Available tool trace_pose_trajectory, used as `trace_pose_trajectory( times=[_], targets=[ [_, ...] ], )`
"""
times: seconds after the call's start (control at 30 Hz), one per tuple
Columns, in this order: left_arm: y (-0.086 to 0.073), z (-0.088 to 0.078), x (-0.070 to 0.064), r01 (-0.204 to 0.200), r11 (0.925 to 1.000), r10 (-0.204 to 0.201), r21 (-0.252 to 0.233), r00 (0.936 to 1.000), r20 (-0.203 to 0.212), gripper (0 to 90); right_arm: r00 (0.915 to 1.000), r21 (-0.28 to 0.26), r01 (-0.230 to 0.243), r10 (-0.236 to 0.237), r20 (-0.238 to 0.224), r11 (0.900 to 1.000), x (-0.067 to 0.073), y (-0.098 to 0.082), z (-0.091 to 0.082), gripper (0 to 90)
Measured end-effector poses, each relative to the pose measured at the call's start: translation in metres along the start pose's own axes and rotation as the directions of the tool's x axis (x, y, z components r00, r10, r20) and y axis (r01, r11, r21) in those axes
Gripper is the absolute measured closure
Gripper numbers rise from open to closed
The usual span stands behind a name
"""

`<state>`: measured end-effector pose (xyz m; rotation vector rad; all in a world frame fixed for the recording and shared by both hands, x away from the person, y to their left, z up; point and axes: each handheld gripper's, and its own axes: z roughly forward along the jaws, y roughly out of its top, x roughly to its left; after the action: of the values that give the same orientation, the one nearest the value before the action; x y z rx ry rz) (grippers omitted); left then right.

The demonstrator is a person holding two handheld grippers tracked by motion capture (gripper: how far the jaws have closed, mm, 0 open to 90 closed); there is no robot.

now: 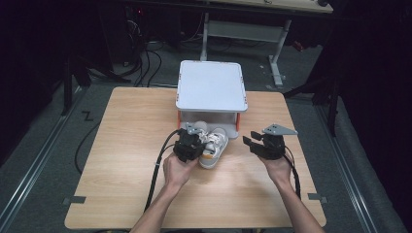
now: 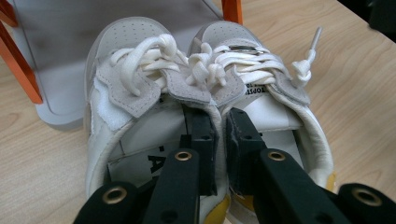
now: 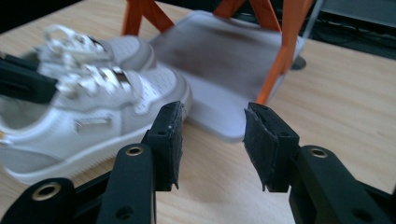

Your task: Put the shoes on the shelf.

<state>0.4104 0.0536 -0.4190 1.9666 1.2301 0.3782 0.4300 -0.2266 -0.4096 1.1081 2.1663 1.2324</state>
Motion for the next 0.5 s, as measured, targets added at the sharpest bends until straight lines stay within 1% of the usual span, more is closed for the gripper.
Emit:
trace_pose_trajectory(
  times=[0.13,0.2,0.23,0.27,0.3,0.37,0.5],
  targets=[
    [0.005,0.003,0.001,0.005,0.9999,-0.005,-0.015,1.0,0.006,82.6,0.9999,-0.022,0.011,-0.011,-0.003,1.0,0.002,0.018,-0.002,55.4],
    [0.006,0.005,0.004,0.024,0.9994,-0.024,-0.025,0.9996,0.013,82.5,0.9999,-0.036,0.011,-0.012,-0.012,0.999,0.003,0.027,-0.004,54.6],
    [0.006,0.006,0.005,0.029,0.9993,-0.028,-0.024,0.9995,0.014,82.6,0.9997,-0.05,0.02,-0.02,-0.011,0.999,0.004,0.032,-0.005,54.5],
    [0.006,0.007,0.006,0.03,0.9992,-0.03,-0.025,0.9995,0.011,82.6,0.9995,-0.05,0.03,-0.03,-0.008,0.998,0.006,0.037,-0.005,54.7],
    [0.006,0.008,0.007,0.03,0.9992,-0.03,-0.026,0.9995,0.005,82.6,0.999,-0.057,0.044,-0.044,-0.003,0.997,0.007,0.042,-0.006,56.0],
    [0.007,0.01,0.008,0.027,0.9993,-0.028,-0.025,0.9996,-0.006,82.5,0.9983,-0.067,0.057,-0.057,-0.008,0.996,0.009,0.05,-0.006,58.4],
    [0.009,0.016,0.012,0.028,0.9993,-0.029,-0.024,0.9989,-0.036,82.5,0.998,-0.075,0.057,-0.059,-0.023,0.996,0.01,0.066,-0.002,65.2]
  ],
)
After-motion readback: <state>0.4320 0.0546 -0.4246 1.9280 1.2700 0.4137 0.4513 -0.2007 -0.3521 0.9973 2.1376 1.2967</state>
